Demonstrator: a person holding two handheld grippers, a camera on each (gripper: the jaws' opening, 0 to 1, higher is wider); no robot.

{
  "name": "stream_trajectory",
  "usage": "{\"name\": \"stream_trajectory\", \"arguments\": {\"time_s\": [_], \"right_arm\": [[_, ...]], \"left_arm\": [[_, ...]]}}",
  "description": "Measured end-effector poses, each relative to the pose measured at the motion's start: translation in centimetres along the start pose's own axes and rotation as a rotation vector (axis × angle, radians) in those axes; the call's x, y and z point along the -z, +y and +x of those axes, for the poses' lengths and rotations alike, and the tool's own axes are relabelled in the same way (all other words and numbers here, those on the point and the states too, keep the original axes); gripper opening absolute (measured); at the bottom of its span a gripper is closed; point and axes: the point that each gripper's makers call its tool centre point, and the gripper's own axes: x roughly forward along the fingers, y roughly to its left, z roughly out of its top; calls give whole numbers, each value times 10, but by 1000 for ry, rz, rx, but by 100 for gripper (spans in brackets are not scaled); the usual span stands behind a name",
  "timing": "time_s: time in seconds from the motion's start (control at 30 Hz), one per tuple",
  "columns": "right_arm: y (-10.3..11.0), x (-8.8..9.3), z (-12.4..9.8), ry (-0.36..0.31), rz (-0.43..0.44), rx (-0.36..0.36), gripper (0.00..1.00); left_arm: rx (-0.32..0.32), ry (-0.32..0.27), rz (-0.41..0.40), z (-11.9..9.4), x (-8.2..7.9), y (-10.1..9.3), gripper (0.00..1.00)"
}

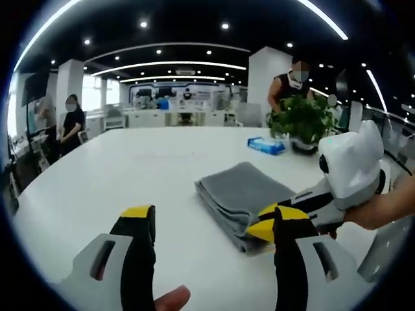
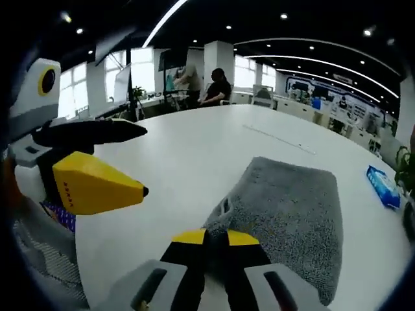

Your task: Open the folded towel by lifting each exposed corner and separating the folded layers until the towel lies flat within the target outline without major curled edges

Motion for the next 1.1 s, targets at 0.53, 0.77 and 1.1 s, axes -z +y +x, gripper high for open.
{"name": "stream_trajectory", "arguments": {"time_s": [0.53,0.77,1.1], "right_arm": [[20,-18,-14,-24,148,-63,3],[6,-38,-25,-84,219,-63,3],[-16,-60,-44,-152,209,-27,2]], "left_arm": [[-17,1,17,1,-1,5,73],[-11,7,16,1,0,3,72],[-3,18,9,-1,1,-3,72]]}}
